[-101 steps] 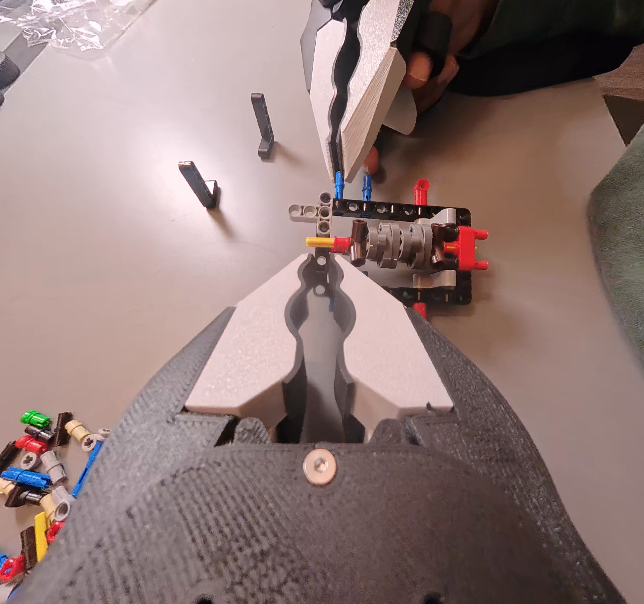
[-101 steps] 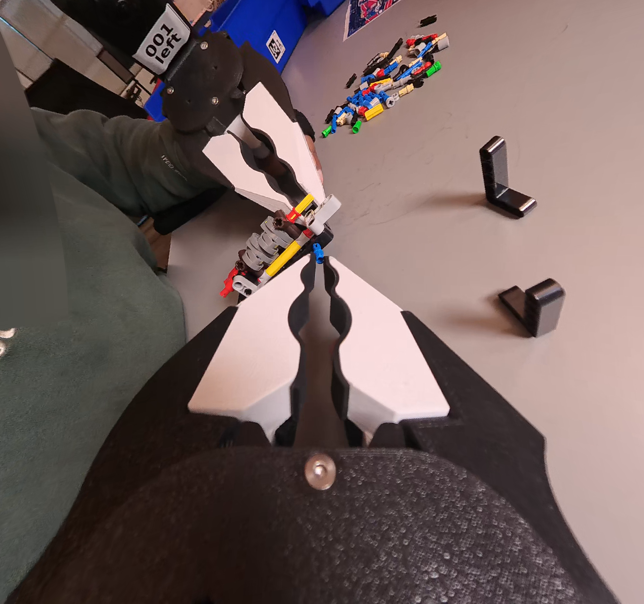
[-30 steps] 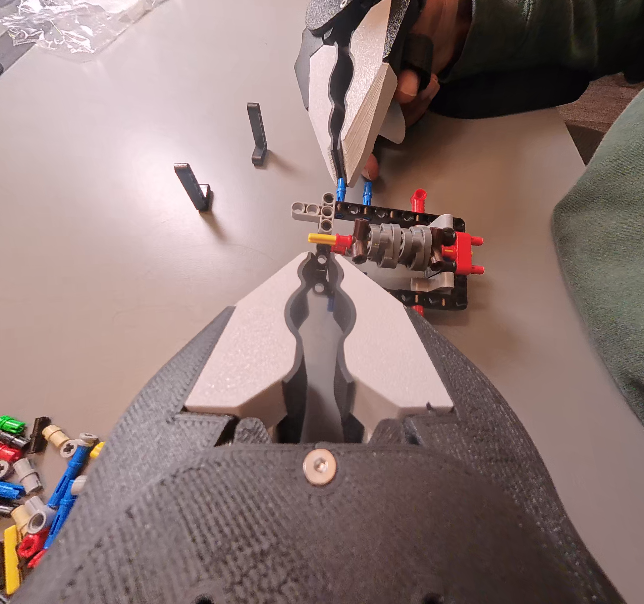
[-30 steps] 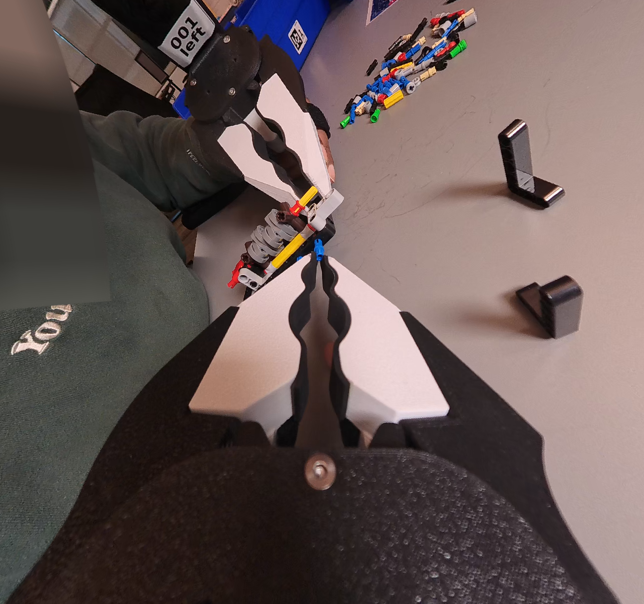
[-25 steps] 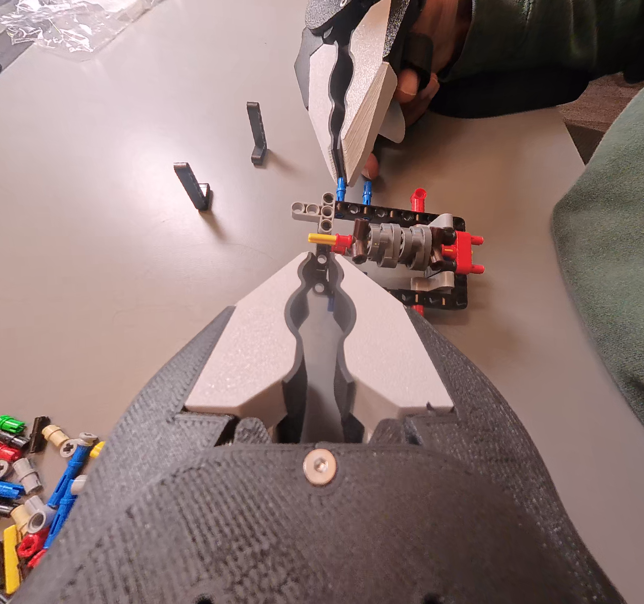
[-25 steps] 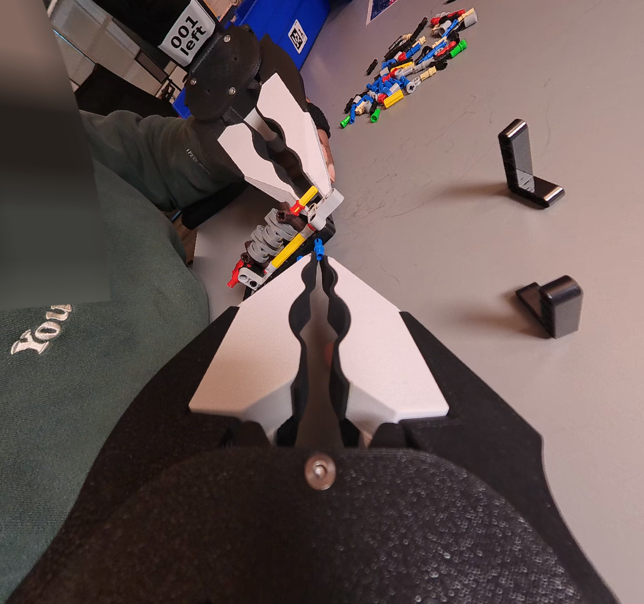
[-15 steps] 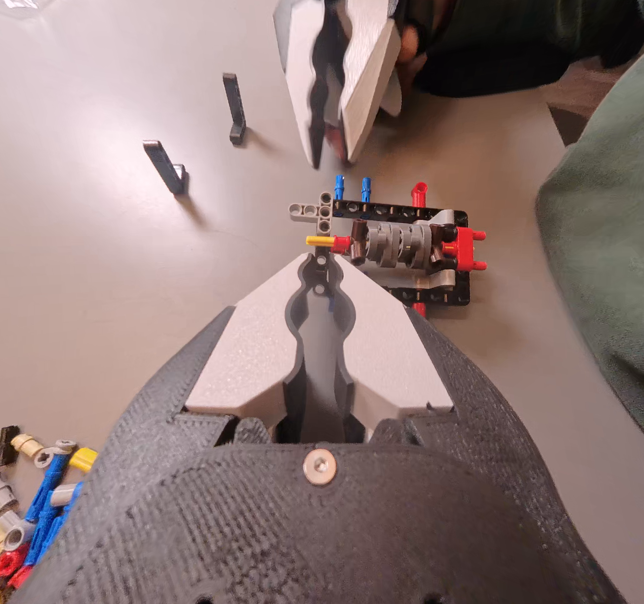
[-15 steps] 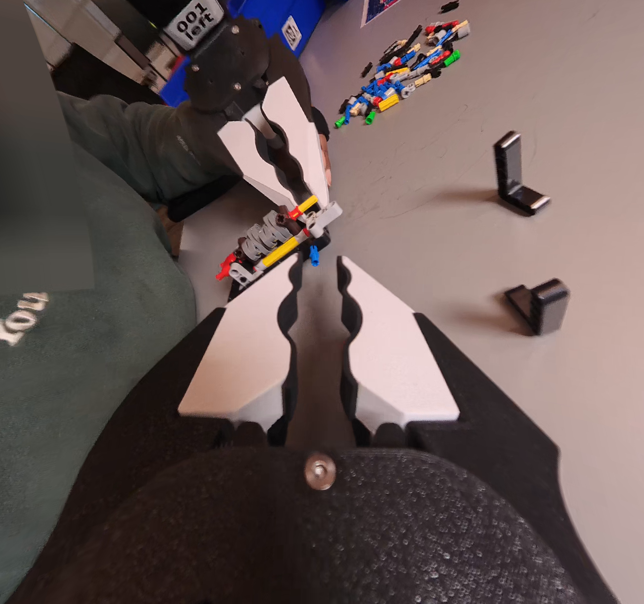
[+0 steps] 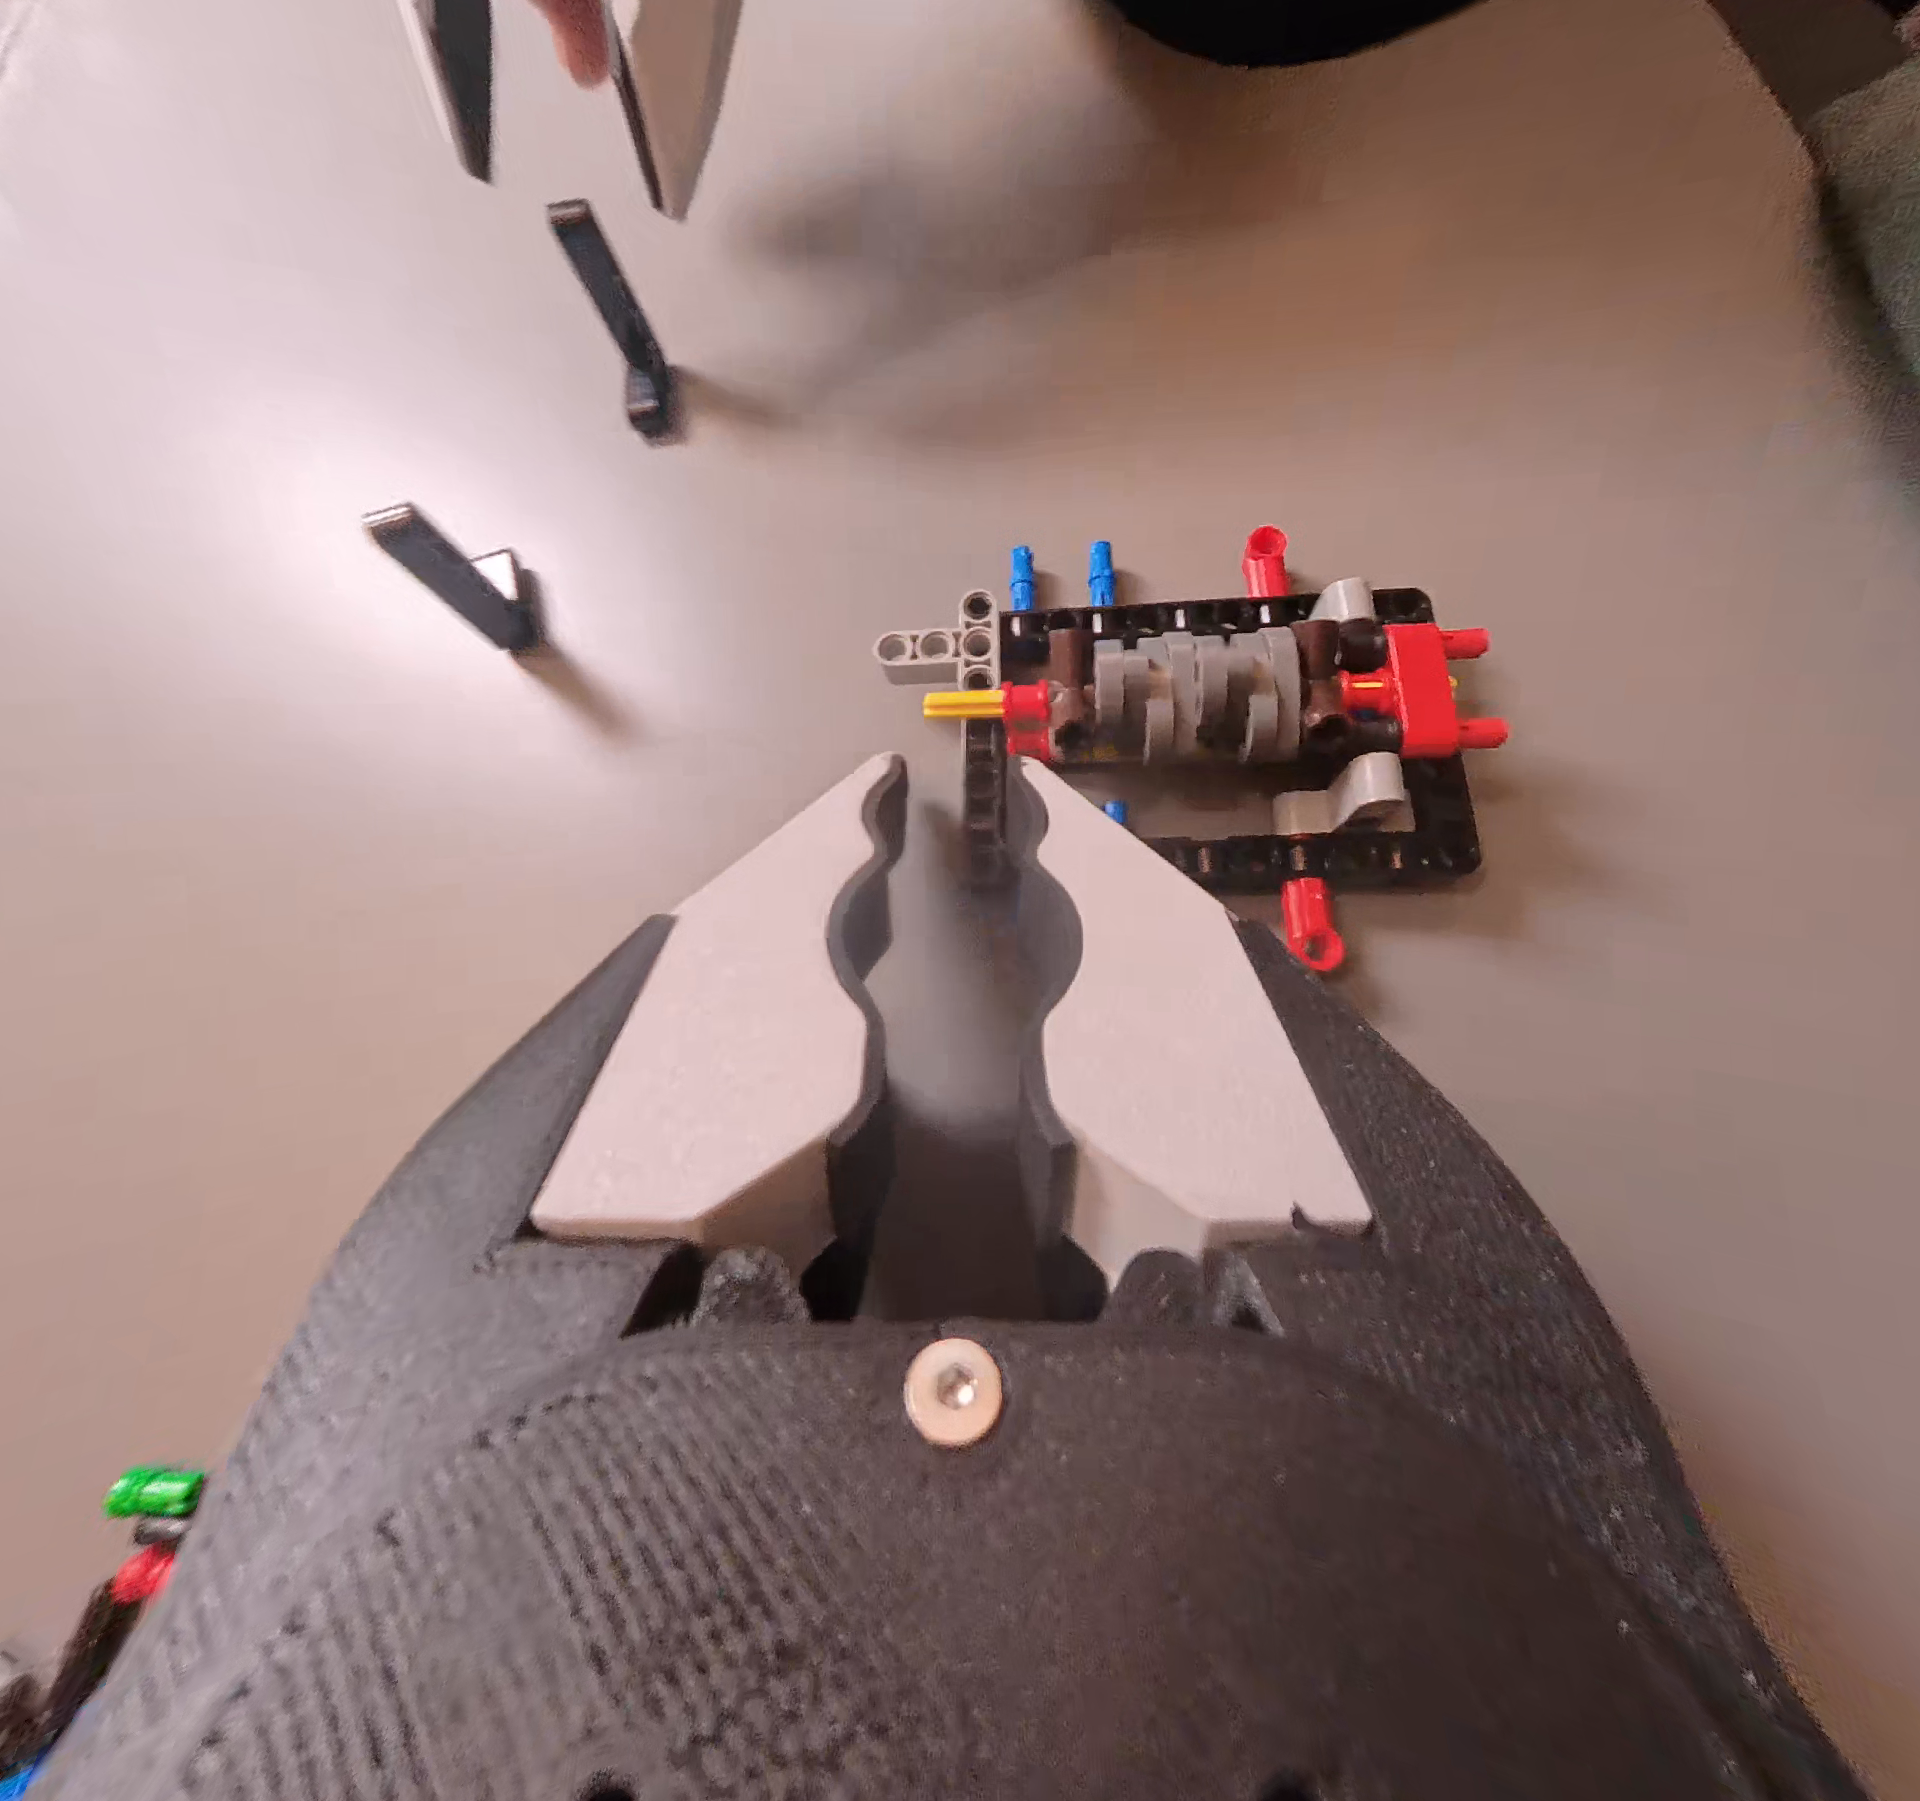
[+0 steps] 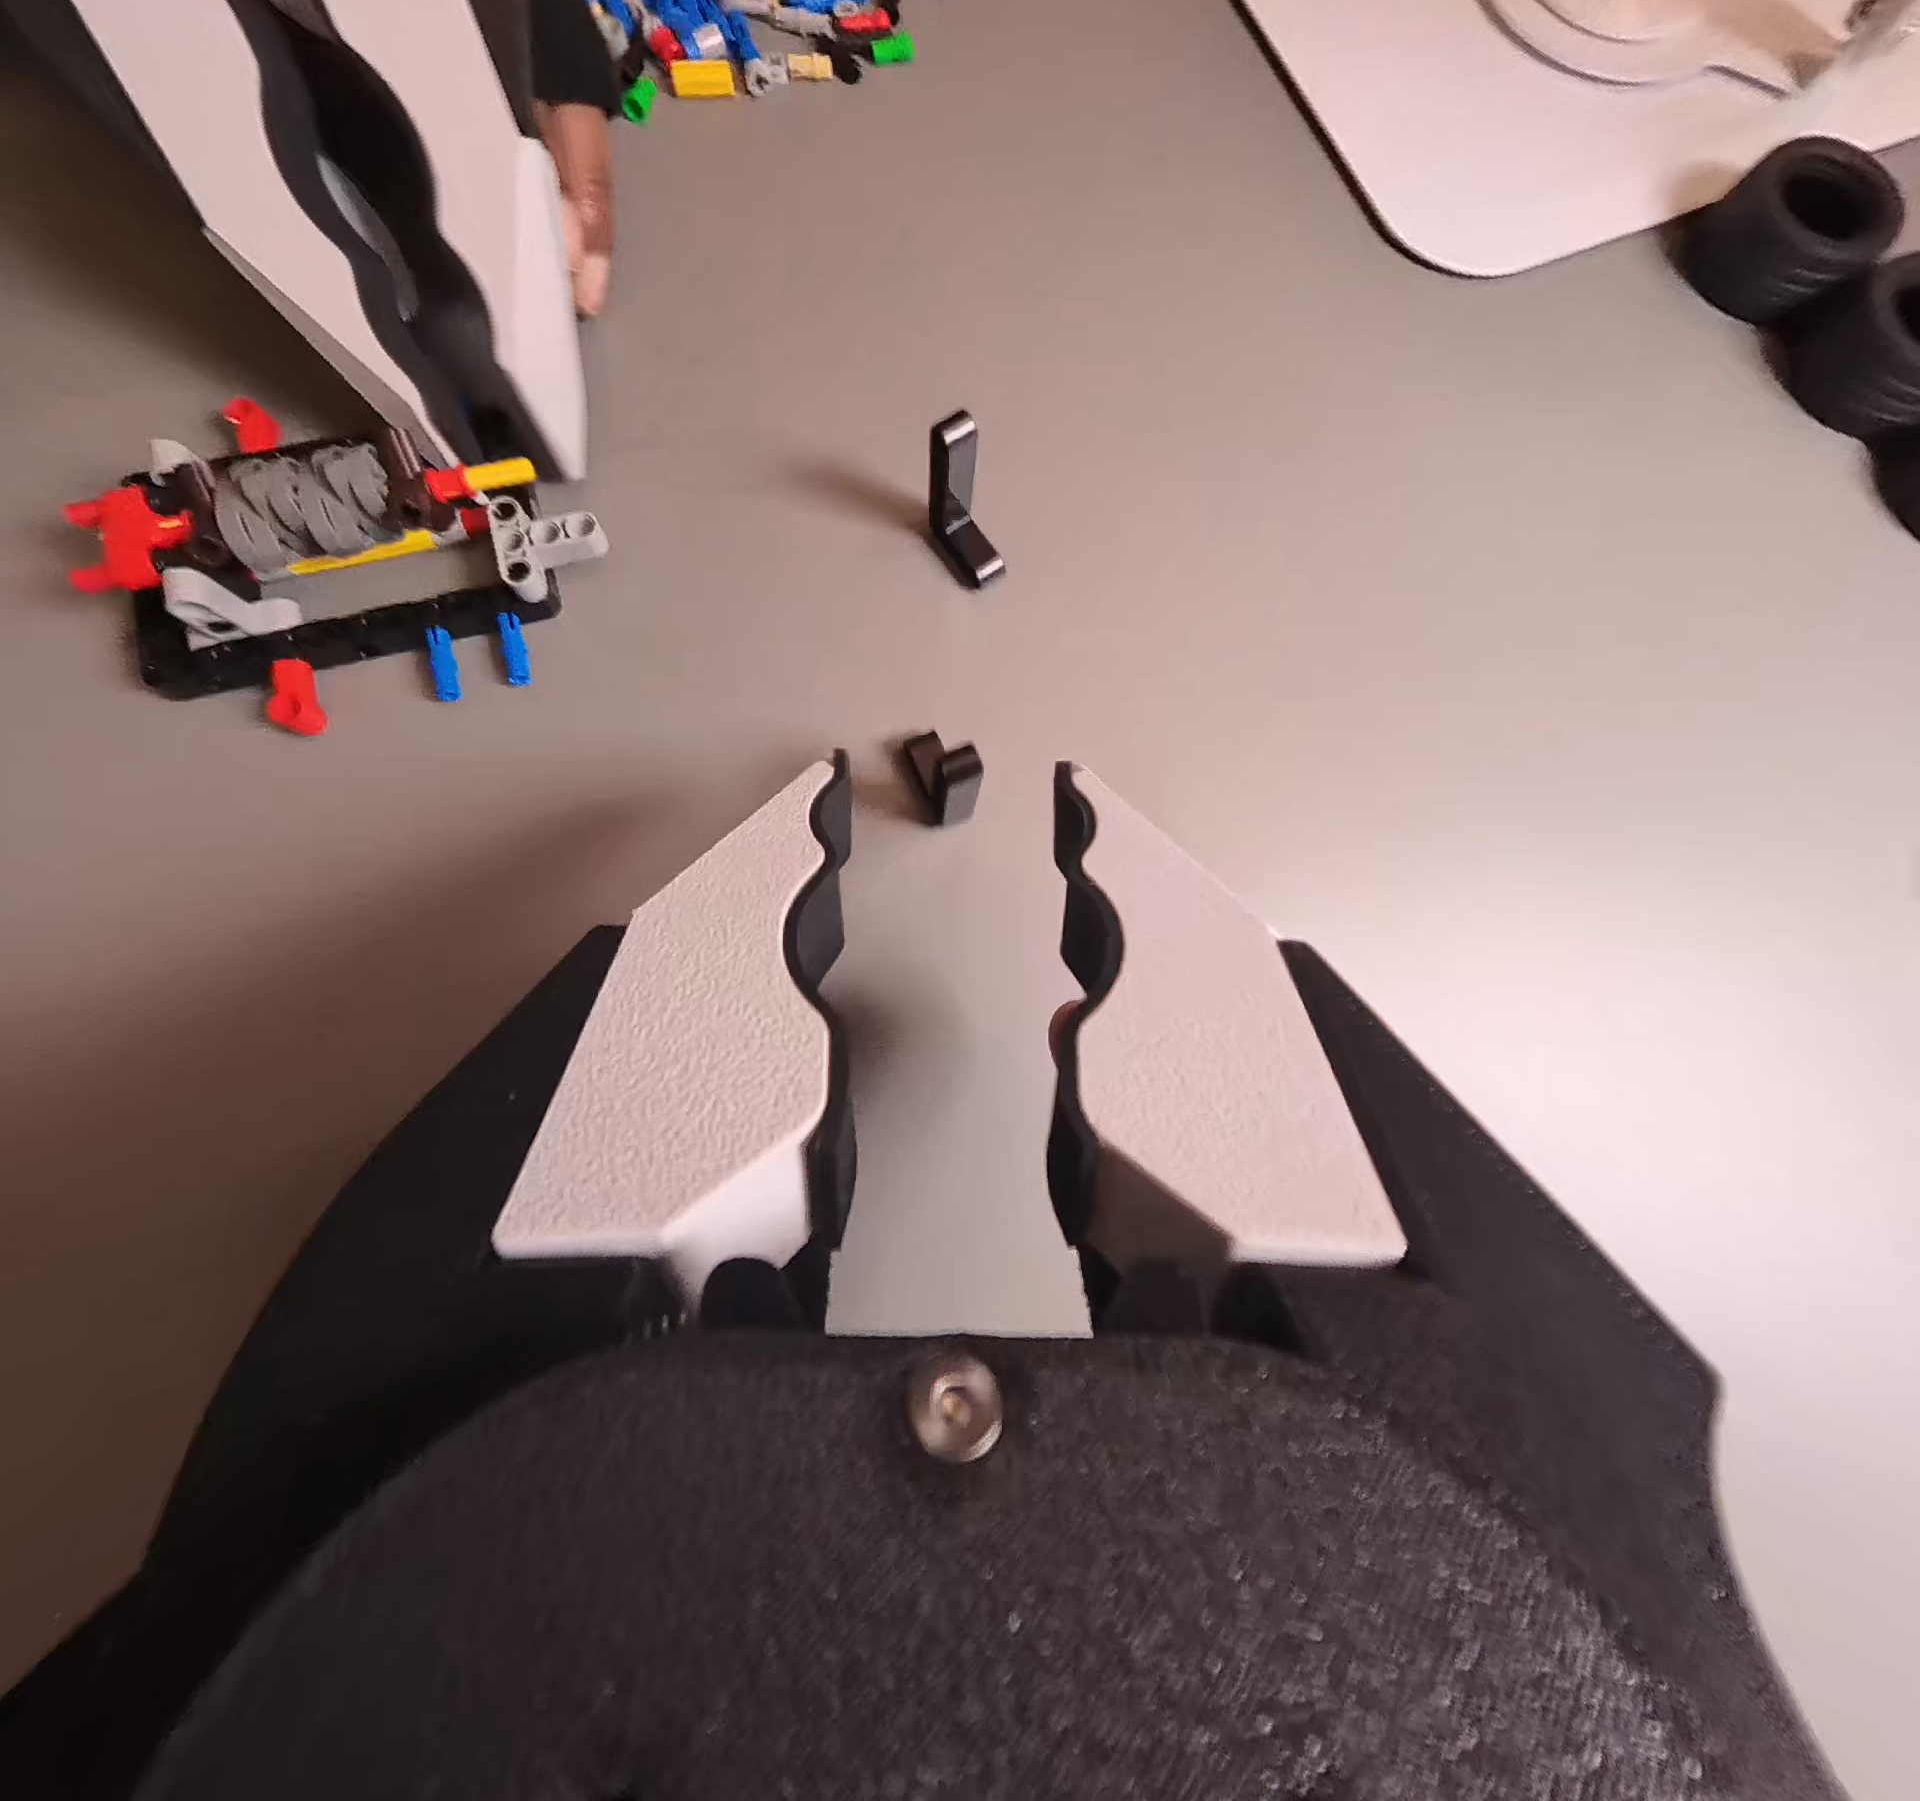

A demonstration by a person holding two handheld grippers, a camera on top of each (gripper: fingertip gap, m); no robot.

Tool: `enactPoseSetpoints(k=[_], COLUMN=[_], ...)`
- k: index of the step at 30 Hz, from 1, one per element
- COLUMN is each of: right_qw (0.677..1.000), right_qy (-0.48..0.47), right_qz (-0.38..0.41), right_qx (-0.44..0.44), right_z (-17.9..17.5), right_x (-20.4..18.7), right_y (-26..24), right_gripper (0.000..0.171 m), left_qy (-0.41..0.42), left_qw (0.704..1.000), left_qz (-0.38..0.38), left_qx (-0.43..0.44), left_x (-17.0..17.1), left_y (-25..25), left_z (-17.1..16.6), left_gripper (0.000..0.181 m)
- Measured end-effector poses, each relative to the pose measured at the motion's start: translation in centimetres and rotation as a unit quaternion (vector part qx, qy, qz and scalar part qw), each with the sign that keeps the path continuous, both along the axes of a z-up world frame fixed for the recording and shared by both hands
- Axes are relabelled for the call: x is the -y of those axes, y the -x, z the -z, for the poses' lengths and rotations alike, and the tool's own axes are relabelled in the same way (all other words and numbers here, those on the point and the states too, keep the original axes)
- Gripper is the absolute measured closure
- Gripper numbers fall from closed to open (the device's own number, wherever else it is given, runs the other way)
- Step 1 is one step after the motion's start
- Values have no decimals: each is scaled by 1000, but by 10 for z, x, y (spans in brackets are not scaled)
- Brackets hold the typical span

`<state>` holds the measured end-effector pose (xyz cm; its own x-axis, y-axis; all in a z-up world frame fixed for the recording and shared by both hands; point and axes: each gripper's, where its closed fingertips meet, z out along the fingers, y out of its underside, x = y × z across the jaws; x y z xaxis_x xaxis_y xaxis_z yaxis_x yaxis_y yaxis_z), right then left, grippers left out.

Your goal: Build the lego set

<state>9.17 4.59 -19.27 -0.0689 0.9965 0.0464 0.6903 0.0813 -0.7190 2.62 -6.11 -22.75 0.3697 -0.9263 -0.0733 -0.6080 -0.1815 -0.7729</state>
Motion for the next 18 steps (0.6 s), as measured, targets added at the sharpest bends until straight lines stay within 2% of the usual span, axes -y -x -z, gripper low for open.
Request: enactPoseSetpoints(k=[3,4,8,11,13,15,17,18], right_qw=[999,999,992,983,989,996,997,996], right_qy=[-5,-12,56,123,88,9,-70,-82], right_qz=[-31,-32,-35,-38,-24,-7,-2,-19], right_qx=[3,1,-111,-131,-114,-92,-33,0], right_z=[4,2,-51,-58,-49,-42,-26,-14], right_x=[7,9,41,71,69,48,24,20], right_y=[10,11,24,37,40,36,23,18], right_gripper=[164,171,171,171,171,171,171,161], left_qy=[2,-1,-4,14,7,-3,-1,6], left_qw=[999,998,991,984,985,987,988,988], left_qz=[-35,-47,-83,-89,-95,-102,-116,-116], left_qx=[22,39,103,153,145,122,104,99], left_x=[-6,-7,-4,4,7,9,10,13], left_y=[11,14,25,16,10,8,12,13], left_z=[-7,-13,-37,-54,-56,-55,-52,-50], left_gripper=[146,145,148,151,152,152,153,154])
